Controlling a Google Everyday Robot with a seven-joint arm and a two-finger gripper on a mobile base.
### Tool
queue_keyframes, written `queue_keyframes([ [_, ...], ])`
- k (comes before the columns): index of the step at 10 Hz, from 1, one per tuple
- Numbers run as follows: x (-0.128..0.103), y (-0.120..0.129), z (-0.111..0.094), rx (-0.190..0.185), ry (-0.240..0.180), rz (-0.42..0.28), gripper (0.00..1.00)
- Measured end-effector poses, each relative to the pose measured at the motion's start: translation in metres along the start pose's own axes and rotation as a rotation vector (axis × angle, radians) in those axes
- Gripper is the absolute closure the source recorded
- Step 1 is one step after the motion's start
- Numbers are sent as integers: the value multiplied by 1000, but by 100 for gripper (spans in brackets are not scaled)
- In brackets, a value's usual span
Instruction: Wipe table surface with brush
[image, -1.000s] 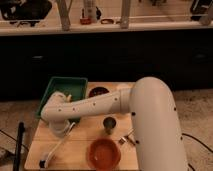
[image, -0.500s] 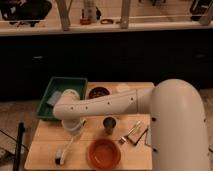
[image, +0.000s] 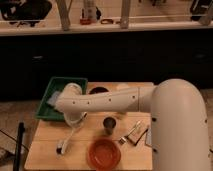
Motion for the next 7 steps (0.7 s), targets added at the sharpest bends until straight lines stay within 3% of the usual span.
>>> queue_keyframes([
  [3, -25, -31, 19, 8, -50, -86, 100],
  [5, -52, -49, 40, -25, -97, -174, 100],
  [7, -66, -48, 50, -73, -115, -221, 100],
])
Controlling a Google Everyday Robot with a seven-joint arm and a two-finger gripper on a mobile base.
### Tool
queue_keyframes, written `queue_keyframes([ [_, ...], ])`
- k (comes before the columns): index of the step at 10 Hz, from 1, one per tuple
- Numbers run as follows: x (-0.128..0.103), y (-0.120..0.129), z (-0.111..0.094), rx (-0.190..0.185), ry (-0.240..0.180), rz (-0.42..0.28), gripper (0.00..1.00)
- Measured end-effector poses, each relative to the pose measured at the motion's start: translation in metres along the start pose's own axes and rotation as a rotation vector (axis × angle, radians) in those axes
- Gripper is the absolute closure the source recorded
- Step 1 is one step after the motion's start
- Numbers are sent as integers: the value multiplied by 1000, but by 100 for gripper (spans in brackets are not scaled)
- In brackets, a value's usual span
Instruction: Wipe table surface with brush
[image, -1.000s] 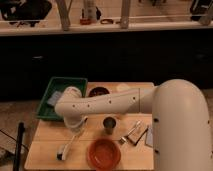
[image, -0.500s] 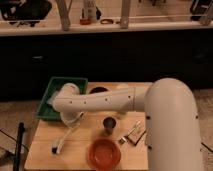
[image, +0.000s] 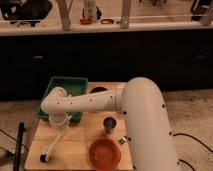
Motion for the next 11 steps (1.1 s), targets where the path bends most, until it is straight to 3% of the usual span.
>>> queue_keyframes([
  [3, 1, 24, 5, -56, -12, 9, 100],
  [6, 24, 76, -5, -97, 3, 79, 100],
  [9, 49, 106, -27, -97, 50, 165, 100],
  [11, 62, 103, -34, -79, 70, 192, 100],
])
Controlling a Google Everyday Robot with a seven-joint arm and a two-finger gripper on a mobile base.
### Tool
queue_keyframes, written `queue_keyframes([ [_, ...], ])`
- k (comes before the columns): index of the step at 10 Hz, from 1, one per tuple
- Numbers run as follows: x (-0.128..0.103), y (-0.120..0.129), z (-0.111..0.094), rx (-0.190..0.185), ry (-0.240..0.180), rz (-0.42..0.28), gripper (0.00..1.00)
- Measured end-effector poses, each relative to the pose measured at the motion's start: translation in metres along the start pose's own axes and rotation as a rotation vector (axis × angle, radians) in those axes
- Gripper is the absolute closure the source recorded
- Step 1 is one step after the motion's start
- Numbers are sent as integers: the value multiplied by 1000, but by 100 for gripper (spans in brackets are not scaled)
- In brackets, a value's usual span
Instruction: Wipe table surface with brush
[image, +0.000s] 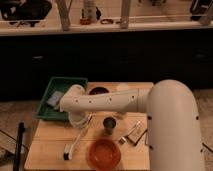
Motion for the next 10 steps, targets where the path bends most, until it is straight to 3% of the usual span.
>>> queue_keyframes([
  [3, 9, -26, -3, 77, 10, 12, 100],
  [5, -2, -48, 1, 121, -10, -21, 100],
  [7, -18, -67, 11, 123, -39, -75, 100],
  [10, -53, -99, 34, 95, -97, -196, 100],
])
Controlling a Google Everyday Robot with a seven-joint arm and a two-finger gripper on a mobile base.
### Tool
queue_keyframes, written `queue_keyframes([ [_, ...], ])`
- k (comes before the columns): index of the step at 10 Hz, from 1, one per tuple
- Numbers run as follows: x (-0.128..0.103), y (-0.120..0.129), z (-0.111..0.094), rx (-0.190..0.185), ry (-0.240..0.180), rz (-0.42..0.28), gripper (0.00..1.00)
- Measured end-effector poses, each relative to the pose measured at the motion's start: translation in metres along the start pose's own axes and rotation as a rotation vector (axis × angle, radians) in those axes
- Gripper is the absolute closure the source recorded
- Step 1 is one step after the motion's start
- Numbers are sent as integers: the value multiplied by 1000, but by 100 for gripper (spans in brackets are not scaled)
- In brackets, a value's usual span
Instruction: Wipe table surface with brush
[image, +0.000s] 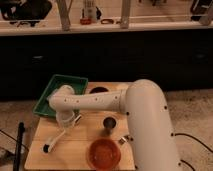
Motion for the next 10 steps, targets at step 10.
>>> queue_keyframes([
  [10, 1, 81, -13, -125, 9, 59, 100],
])
